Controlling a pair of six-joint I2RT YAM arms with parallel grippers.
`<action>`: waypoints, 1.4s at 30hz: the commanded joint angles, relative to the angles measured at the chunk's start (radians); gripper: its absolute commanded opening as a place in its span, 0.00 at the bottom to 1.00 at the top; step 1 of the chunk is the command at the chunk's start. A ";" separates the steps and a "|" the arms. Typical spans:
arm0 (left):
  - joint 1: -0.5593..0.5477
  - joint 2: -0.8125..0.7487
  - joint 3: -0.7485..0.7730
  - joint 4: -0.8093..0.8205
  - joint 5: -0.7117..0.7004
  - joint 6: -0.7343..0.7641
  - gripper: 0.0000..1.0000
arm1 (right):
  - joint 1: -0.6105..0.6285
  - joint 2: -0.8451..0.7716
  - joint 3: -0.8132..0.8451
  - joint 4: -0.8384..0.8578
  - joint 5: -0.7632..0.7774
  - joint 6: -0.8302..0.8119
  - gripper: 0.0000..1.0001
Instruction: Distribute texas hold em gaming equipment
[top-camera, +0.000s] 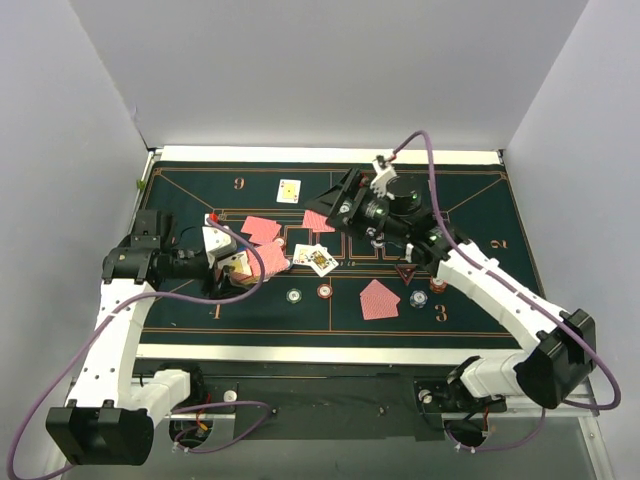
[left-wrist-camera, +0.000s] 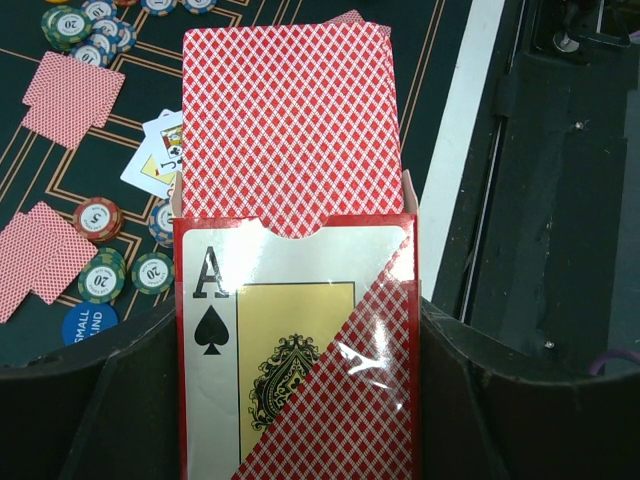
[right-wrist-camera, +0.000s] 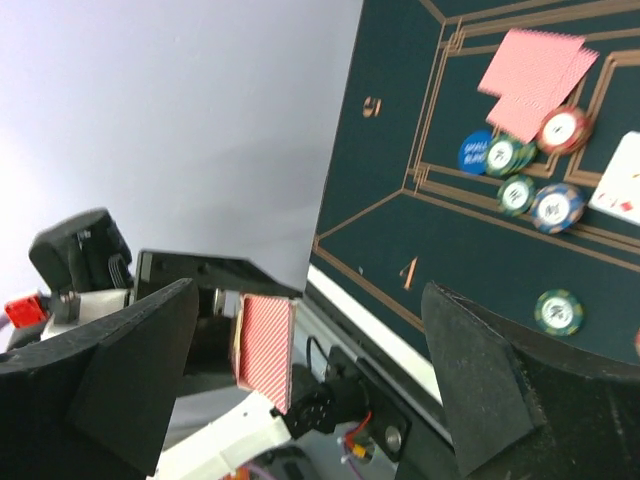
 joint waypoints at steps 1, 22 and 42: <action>-0.005 -0.035 0.008 -0.012 0.038 0.029 0.00 | 0.108 0.024 0.028 0.012 -0.039 0.016 0.89; -0.008 -0.046 0.026 -0.002 0.046 0.003 0.00 | 0.297 0.191 0.076 0.066 -0.039 0.068 0.72; -0.006 -0.037 0.029 0.061 0.062 -0.056 0.00 | 0.219 0.056 -0.059 0.051 -0.039 0.072 0.45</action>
